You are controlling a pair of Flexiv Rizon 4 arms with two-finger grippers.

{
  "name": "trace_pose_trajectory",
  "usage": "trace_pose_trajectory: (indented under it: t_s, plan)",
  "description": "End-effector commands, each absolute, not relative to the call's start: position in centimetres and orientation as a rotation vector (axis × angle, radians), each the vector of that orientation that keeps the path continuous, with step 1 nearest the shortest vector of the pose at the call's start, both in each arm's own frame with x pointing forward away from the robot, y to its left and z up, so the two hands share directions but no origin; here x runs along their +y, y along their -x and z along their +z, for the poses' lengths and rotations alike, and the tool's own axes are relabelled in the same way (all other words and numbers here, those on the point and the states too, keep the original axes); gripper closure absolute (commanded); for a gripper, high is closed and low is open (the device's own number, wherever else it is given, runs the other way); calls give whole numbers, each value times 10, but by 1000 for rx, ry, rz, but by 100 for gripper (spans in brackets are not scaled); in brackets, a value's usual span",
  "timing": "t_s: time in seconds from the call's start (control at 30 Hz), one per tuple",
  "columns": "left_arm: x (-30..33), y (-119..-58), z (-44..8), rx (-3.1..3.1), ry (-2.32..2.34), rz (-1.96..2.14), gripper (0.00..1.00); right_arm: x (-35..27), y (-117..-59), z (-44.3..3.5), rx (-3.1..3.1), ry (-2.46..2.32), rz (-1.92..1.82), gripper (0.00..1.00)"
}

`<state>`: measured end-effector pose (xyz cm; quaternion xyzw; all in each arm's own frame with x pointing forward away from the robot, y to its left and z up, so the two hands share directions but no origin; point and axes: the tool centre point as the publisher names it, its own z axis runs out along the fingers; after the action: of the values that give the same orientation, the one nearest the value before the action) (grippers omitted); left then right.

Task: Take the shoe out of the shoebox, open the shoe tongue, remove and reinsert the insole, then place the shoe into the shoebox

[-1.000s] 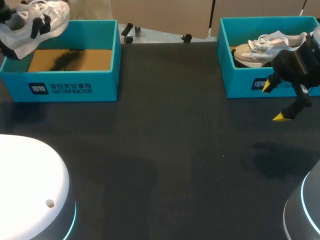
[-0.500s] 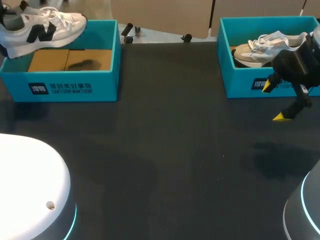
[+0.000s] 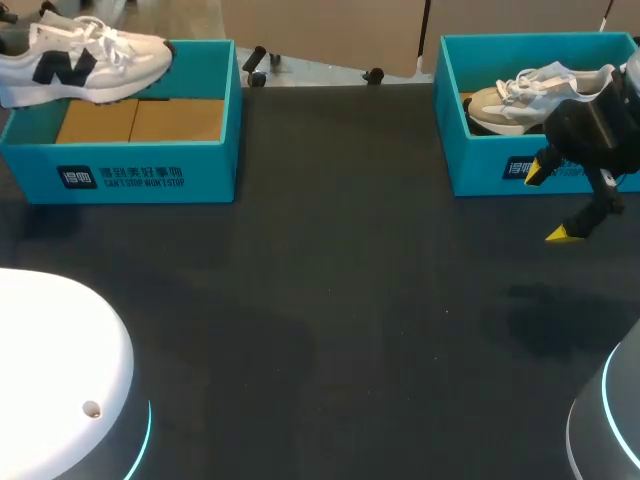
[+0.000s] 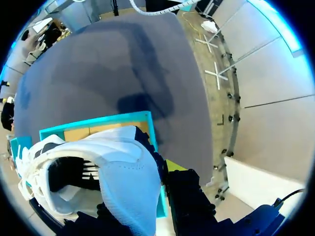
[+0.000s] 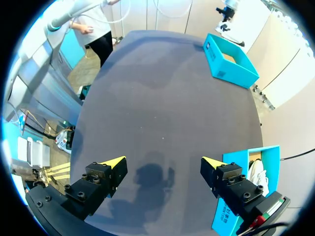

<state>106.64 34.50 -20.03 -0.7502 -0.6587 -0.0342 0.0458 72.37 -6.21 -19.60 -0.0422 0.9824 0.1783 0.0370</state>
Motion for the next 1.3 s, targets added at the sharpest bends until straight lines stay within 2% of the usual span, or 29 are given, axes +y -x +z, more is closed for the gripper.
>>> trace_pose_trajectory:
  t_s: [0.03,0.77,1.3]
  plan:
    - [336,-1065,-202,-2053,2244,-144,100,-61,-724,-197,3017,129,544,0]
    - [336,-1065,-202,-2053,2244,-144,100,-61,-724,-197,3017,129,544,0]
    - [321,-1078,-229,-1923,2401,-182,100,-61,-724,-197,3017,129,544,0]
